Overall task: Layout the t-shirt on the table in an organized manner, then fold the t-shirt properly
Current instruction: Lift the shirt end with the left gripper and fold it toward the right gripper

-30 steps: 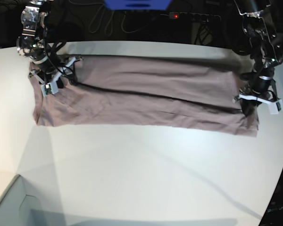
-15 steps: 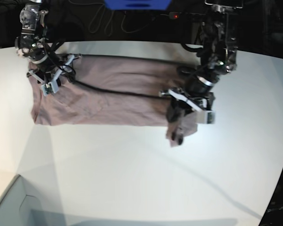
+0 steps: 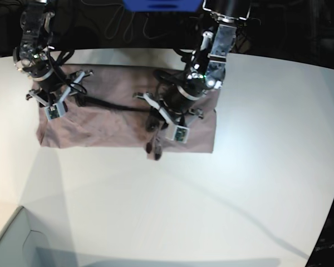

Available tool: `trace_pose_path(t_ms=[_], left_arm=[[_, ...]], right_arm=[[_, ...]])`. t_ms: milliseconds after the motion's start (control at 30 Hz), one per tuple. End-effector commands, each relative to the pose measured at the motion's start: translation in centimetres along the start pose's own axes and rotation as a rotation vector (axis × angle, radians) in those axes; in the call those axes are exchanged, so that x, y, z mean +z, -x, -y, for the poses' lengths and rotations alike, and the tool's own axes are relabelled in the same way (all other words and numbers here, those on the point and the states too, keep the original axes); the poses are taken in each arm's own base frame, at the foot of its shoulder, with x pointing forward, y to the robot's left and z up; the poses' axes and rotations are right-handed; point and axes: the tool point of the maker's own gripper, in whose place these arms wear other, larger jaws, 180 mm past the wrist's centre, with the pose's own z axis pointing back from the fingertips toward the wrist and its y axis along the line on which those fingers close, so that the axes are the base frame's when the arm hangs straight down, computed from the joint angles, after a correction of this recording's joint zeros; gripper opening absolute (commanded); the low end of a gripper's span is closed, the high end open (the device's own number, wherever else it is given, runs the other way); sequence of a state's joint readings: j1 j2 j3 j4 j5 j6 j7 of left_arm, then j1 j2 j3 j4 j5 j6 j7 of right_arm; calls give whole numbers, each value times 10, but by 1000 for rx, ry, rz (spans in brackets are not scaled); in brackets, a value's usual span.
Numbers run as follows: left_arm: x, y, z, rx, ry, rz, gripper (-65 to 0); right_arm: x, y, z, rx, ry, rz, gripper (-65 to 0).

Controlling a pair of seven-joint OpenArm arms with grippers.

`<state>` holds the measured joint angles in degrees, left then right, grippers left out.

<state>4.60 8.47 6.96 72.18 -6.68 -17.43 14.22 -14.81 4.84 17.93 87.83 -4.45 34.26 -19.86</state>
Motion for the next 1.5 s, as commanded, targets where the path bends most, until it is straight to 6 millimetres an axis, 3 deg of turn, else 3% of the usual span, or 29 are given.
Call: trace_pose_path(t_ms=[0,400,600,700,833,900,967,1033,1133,1233,1300,1367,1467], left_arm=[[-5,-17,3,6,-7,53,-650],[-24,-23,36,-66,33,40,-650],[-34,-8,50,-109,77,-21,-637],[-36,4,48,-105,73,-53,-527],[-32,12,53,-99,85,-64,-262],[-27,7,59,-93,96,-43,-157],[-20,0,65,-86,104,-11,-105],[-12,-13,67,-83,103,32,-106],[2,-17,48,-123,75,47,-126],[6,-11,34,-151,58,28,-145],[5,4,29,-151,55,-12,-166],[1,18,30,-144,60,-48,-188],[-6,31,57,-128,111,-78,-210]], right_arm=[[2,-15,5,8,7,51,-344],[2,-15,5,10,8,50,-344],[7,-26,11,19,28,80,-344],[19,-41,25,3,85,128,-335],[36,-56,47,-20,173,180,-279],[41,-62,50,-14,190,195,-264],[42,-62,50,-12,191,197,-265],[43,-62,50,-11,191,197,-265],[44,-60,53,-13,200,192,-265],[50,-56,66,-31,239,189,-265],[52,-56,70,-33,250,192,-265],[52,-57,70,-32,251,193,-265],[54,-56,73,-34,260,191,-265]])
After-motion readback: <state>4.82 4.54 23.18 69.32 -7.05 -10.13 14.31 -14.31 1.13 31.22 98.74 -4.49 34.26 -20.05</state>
